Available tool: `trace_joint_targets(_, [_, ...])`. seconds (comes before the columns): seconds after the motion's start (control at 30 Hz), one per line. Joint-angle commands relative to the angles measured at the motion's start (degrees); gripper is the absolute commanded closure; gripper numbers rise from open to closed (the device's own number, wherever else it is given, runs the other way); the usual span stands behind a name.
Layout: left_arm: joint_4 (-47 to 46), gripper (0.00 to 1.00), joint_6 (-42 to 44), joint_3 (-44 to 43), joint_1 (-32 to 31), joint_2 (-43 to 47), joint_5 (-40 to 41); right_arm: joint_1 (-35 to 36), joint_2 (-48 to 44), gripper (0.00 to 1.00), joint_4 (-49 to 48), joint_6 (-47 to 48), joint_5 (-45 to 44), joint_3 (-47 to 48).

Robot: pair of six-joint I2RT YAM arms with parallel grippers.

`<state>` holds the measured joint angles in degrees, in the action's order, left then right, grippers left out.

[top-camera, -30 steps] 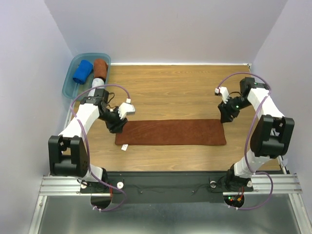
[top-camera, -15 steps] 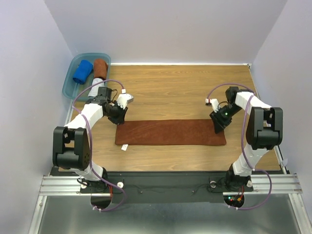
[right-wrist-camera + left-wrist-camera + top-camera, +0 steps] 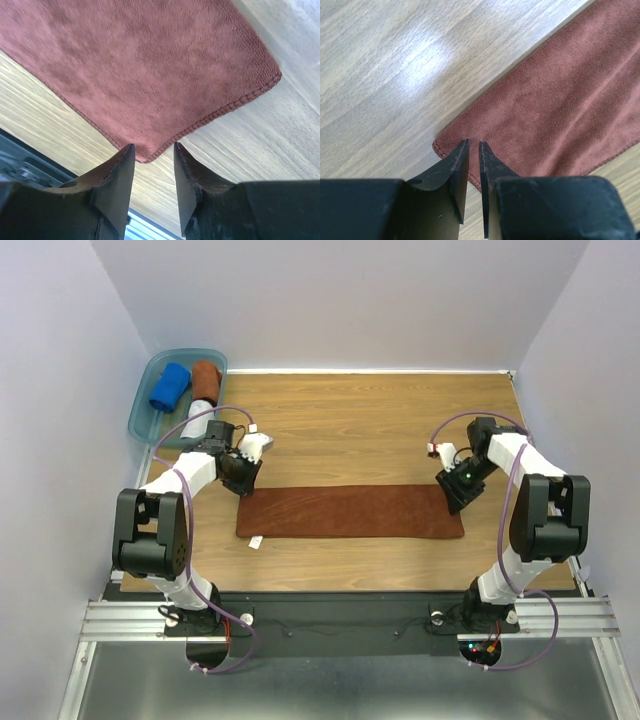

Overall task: Roll the towels
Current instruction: Fold the towel

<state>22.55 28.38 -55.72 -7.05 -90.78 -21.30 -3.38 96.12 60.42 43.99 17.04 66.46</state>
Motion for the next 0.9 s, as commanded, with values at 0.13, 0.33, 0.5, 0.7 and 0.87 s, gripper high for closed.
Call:
trace_joint_targets(0.13, [1.45,0.77,-1.22,-1.93,-0.69,-3.08,4.07,-0.05,6.87,0.58,-0.75,-3.73,4.15,6.58])
trace_joint_targets(0.33, [0.4,0.87,-2.36,-3.95,-0.6,-7.47,12.24,0.04,9.62,0.61,-5.65,-1.45,-4.98,-0.17])
trace_joint_targets(0.5, [-2.42,0.91,-3.33,-7.9,-0.16,-11.77,14.53,-0.49,10.14,0.6,-11.03,-0.57,-10.88,-1.95])
trace_joint_targets(0.7, [-2.07,0.91,-3.25,-15.81,-0.07,-16.17,13.57,-0.14,8.39,0.6,-7.7,-0.05,-5.28,-0.63])
trace_joint_targets(0.87, [2.41,0.82,-3.42,-21.36,-1.21,-13.82,9.09,1.0,3.3,0.58,4.32,1.81,9.91,4.11])
